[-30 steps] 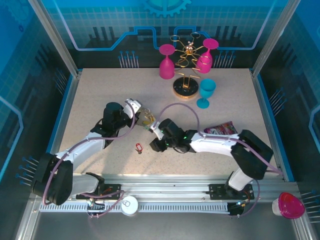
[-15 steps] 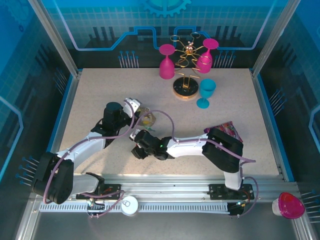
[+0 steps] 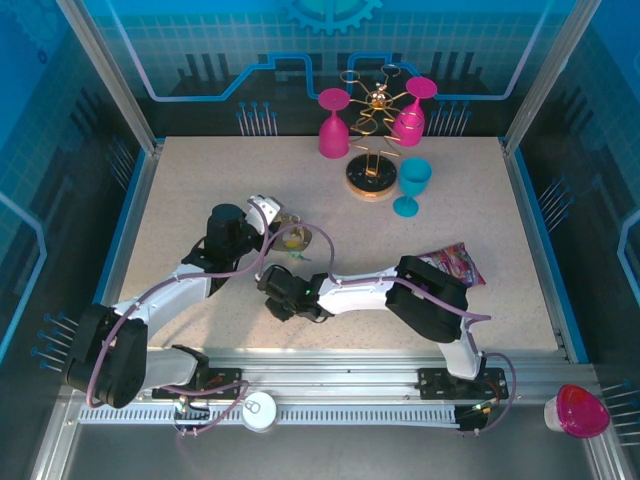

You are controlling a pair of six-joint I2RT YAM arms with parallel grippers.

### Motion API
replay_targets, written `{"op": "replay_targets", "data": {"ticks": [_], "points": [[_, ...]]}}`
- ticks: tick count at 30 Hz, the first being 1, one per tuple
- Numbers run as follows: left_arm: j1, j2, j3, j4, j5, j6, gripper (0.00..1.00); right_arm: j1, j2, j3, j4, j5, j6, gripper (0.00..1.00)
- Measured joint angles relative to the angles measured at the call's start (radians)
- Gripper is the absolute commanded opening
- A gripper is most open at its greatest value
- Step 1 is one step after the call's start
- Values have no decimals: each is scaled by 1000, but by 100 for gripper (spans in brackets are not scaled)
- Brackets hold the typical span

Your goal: Put the keys on the keyring

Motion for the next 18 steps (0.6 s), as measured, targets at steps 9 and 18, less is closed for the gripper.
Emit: {"op": "replay_targets", "data": {"ticks": [9, 18], "points": [[0, 0, 0, 0, 0, 0, 0, 11, -68, -69, -10, 44, -2, 0], [0, 0, 0, 0, 12, 3, 0, -59, -278, -321, -43, 58, -2, 0]]}}
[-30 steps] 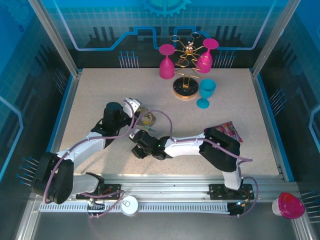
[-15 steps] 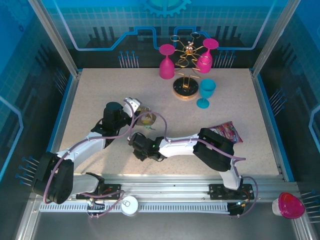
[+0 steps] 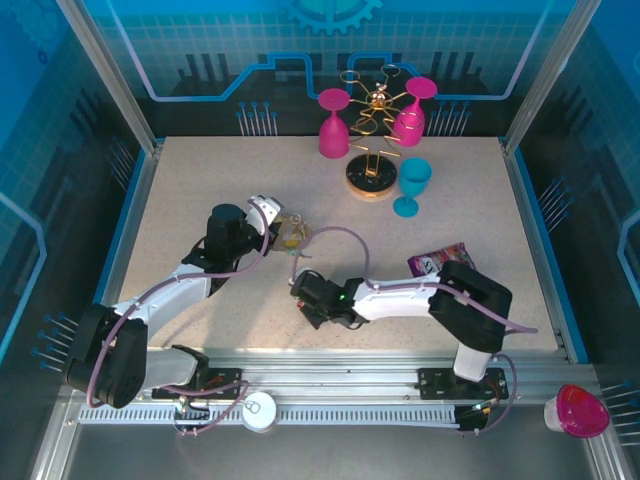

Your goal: Put the keys on the keyring

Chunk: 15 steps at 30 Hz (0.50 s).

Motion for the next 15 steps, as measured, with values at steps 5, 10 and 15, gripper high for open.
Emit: {"op": "replay_targets", "data": {"ticks": [5, 10, 15], "points": [[0, 0, 0, 0, 16, 0, 0, -112, -90, -97, 2, -36, 1, 3], [0, 0, 0, 0, 26, 1, 0, -148, -105, -103, -5, -88, 29, 32], [-1, 0, 0, 0, 37, 4, 0, -148, -109, -103, -24, -126, 66, 41]]}}
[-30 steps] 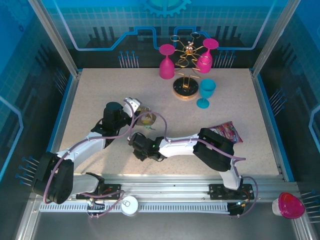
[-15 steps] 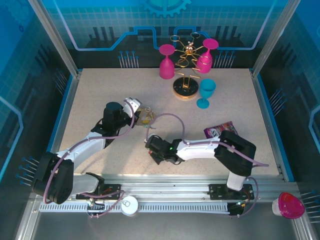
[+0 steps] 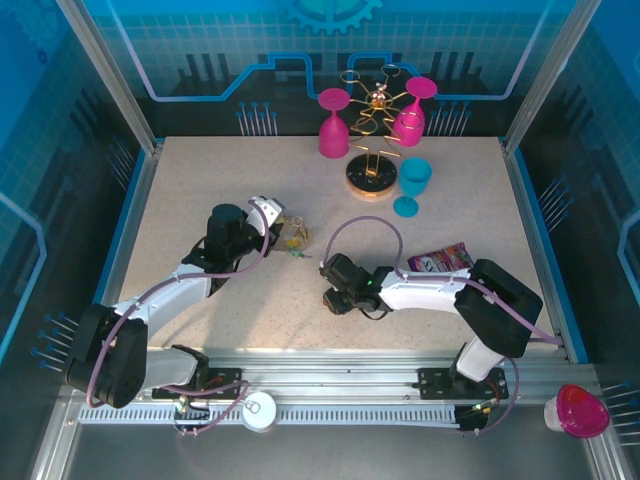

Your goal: Put the keys on the keyring

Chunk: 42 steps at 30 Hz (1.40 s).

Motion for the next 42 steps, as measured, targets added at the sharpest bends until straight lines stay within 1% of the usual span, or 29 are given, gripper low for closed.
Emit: {"op": "replay_targets", "data": {"ticks": [5, 13, 23, 33, 42], "points": [[0, 0, 0, 0, 3, 0, 0, 0, -3, 14, -61, 5, 34, 41], [-3, 0, 0, 0, 3, 3, 0, 0, -4, 36, -124, 7, 51, 36], [-4, 0, 0, 0, 3, 3, 0, 0, 2, 79, -126, 11, 50, 30], [-4, 0, 0, 0, 3, 4, 0, 0, 34, 89, -137, 35, 50, 27], [-4, 0, 0, 0, 3, 22, 0, 0, 47, 101, -152, 36, 43, 20]]}}
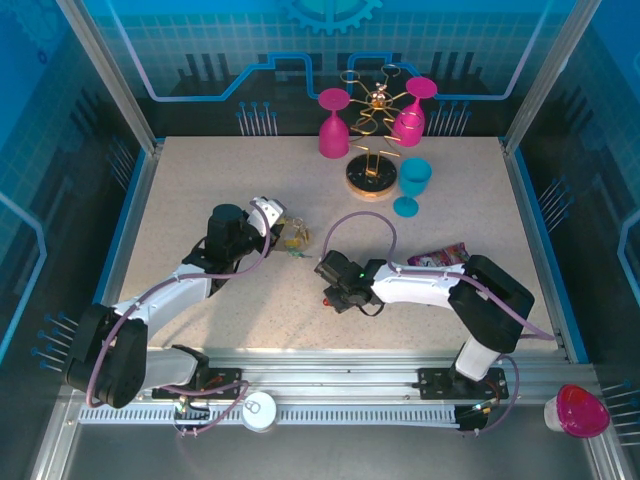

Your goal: Put the keys on the keyring

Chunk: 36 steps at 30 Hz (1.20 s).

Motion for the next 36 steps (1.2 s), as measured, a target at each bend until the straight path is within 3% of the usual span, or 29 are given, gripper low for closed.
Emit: {"op": "replay_targets", "data": {"ticks": [13, 23, 26, 36], "points": [[0, 0, 0, 0, 0, 0, 0, 0, 4, 3, -20, 1, 0, 18], [0, 0, 0, 0, 0, 0, 0, 0, 7, 5, -27, 13, -2, 0], [0, 0, 0, 0, 0, 1, 0, 0, -1, 5, -27, 20, -4, 0], [-11, -31, 0, -45, 55, 48, 0, -13, -283, -130, 93, -8, -187, 0]]}}
